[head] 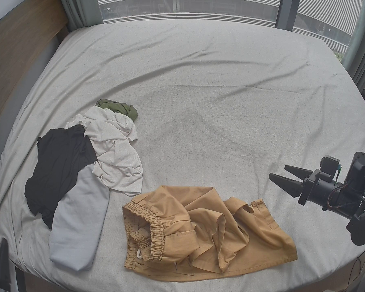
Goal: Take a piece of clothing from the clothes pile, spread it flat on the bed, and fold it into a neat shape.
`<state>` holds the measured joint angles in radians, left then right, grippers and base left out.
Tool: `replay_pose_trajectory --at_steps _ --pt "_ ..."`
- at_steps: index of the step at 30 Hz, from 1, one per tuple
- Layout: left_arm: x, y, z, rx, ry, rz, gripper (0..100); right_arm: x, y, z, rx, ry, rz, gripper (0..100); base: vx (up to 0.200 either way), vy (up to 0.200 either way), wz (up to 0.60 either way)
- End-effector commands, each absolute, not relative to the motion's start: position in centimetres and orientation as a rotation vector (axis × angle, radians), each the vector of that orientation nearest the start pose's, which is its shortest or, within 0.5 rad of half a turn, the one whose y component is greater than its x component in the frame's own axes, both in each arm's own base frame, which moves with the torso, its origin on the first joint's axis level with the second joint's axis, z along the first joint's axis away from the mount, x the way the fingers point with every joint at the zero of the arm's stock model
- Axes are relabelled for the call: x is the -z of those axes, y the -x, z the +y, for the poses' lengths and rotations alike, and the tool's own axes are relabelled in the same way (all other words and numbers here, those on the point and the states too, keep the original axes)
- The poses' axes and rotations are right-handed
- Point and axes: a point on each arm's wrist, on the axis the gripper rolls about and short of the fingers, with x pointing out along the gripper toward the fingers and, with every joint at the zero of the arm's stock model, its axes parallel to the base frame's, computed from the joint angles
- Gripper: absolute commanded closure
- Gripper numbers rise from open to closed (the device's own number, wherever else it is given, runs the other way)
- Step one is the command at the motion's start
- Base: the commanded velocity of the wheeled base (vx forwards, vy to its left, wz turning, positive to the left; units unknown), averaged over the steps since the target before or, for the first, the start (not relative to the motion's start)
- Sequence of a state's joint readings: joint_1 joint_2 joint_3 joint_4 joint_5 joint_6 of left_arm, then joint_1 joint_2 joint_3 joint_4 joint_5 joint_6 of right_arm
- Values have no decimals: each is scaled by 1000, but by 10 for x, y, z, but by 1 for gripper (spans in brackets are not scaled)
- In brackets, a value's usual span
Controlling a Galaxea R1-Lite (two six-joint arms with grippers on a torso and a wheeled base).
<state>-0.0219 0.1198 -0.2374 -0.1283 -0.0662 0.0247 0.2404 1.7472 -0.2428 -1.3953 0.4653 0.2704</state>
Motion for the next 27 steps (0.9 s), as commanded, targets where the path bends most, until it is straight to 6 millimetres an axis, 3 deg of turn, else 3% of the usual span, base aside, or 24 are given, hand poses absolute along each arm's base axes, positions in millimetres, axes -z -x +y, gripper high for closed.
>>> replay_pose_trajectory --at_steps 1,5,7,9,14,15,17,20,27 --pt "-251 -32 -8 297 74 -111 0 -100 -236 71 -687 -269 238 0 0 0 0" --pt "-250 -62 -17 354 248 10 0 -100 -235 70 -684 -272 237 0 0 0 0" --pt "-250 -70 -20 362 249 33 0 -99 -236 70 -684 -272 241 0 0 0 0" --pt "-247 -96 -27 402 246 105 0 -93 -239 72 -685 -274 264 0 0 0 0" --pt "-247 -138 -39 490 247 142 0 -86 -242 72 -677 -275 285 0 0 0 0" --pt "-247 -139 -40 494 247 146 0 -86 -242 72 -677 -275 283 0 0 0 0" --pt "-238 -164 -51 551 247 186 0 -88 -244 70 -668 -271 245 0 0 0 0" --pt "-234 -178 -63 604 253 180 0 -90 -245 66 -644 -268 218 0 0 0 0" --pt "-226 -186 -75 728 263 234 0 -90 -245 67 -644 -266 219 0 0 0 0"
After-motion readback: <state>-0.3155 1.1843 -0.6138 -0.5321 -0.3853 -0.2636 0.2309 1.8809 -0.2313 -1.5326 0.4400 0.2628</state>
